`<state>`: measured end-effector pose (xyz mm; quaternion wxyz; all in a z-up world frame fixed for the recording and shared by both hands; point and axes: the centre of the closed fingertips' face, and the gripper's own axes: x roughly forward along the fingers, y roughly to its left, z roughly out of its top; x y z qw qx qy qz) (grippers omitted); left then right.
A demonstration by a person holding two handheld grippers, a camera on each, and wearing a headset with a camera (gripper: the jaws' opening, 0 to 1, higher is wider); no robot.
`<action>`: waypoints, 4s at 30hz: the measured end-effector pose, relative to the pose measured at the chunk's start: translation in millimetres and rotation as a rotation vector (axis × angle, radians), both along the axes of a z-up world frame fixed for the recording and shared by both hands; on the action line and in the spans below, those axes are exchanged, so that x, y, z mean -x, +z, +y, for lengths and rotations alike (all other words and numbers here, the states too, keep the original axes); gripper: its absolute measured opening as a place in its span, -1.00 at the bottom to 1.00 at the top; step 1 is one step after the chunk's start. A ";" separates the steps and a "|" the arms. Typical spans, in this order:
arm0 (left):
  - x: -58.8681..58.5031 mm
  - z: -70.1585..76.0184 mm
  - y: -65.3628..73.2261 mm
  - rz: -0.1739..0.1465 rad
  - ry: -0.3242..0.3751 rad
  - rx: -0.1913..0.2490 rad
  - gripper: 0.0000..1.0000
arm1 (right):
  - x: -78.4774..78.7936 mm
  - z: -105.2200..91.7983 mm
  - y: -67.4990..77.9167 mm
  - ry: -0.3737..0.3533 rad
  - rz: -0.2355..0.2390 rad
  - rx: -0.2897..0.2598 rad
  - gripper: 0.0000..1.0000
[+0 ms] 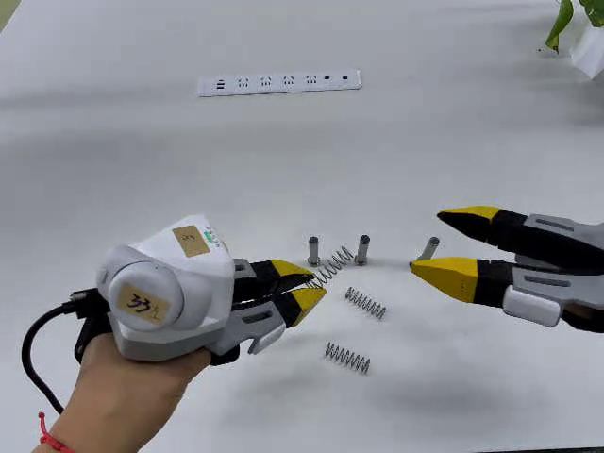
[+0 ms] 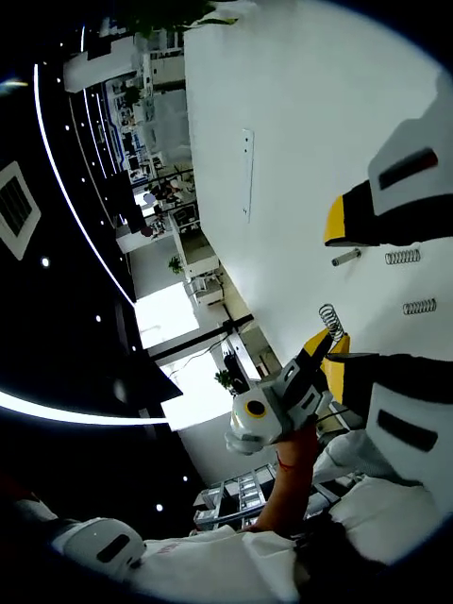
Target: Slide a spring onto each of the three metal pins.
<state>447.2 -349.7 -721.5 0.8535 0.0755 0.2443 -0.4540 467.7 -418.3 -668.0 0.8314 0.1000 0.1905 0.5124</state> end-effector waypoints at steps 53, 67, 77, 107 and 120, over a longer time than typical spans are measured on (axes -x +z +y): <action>3.1 -30.8 31.2 -0.029 -0.051 0.156 -0.79 | 1.7 32.1 13.1 -0.009 0.160 -0.167 -0.75; 7.1 -34.8 31.4 -0.021 -0.067 0.167 -0.79 | 11.7 38.0 18.6 0.138 0.030 0.005 -0.75; 8.4 -35.3 30.2 -0.020 -0.074 0.169 -0.79 | 20.7 46.0 21.9 0.219 -0.062 0.117 -0.76; 15.0 -36.5 28.2 -0.041 -0.112 0.169 -0.80 | 24.8 38.5 33.7 0.412 -0.180 0.306 -0.60; 19.1 -46.2 28.1 -0.069 -0.183 0.117 -0.80 | 40.9 40.9 20.4 0.835 -0.222 0.606 -0.47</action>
